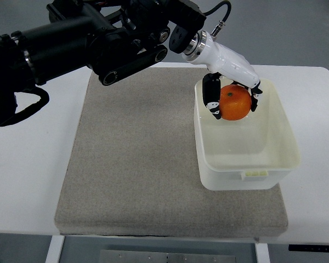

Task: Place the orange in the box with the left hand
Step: 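Lift the orange with the left hand and carry it over the box, then open the left hand to drop the orange into the box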

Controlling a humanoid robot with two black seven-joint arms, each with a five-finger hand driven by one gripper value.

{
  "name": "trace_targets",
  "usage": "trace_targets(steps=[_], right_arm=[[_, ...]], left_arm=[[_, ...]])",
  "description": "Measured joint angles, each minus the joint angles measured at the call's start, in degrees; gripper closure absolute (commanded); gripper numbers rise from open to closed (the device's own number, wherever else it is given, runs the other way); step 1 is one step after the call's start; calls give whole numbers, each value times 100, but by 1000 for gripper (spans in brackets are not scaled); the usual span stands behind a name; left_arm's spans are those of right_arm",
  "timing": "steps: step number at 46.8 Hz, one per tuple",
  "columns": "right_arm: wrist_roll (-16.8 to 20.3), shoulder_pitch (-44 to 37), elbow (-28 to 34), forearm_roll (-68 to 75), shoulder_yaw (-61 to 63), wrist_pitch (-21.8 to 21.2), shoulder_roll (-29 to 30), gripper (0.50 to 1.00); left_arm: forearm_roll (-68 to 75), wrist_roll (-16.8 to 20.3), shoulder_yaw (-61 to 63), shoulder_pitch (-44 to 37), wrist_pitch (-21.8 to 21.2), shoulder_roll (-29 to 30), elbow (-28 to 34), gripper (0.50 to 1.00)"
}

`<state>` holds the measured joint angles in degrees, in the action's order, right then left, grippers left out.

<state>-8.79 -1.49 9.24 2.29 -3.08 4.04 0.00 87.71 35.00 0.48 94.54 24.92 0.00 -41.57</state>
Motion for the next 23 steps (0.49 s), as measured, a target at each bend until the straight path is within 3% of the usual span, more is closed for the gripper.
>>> trace_targets(steps=[7,10,13,17,23], right_arm=[[0,0,-1,0,0,0,0,574],[0,0,-1,0,0,0,0,574],[0,0,-2,0,0,0,0,574],[0,0,-2,0,0,0,0,574],[0,0,-2,0,0,0,0,574]], left_arm=[[-38,0,-3,-73,-2,0,0,999],[-89,0,-17,-115,-115,0,1,732],[-99,0,-36,-227,-442,0,2,620],[-99,0,-25,-299,-799,0,1,594],[-99,0,-9,-313,-851,0,-6,579]])
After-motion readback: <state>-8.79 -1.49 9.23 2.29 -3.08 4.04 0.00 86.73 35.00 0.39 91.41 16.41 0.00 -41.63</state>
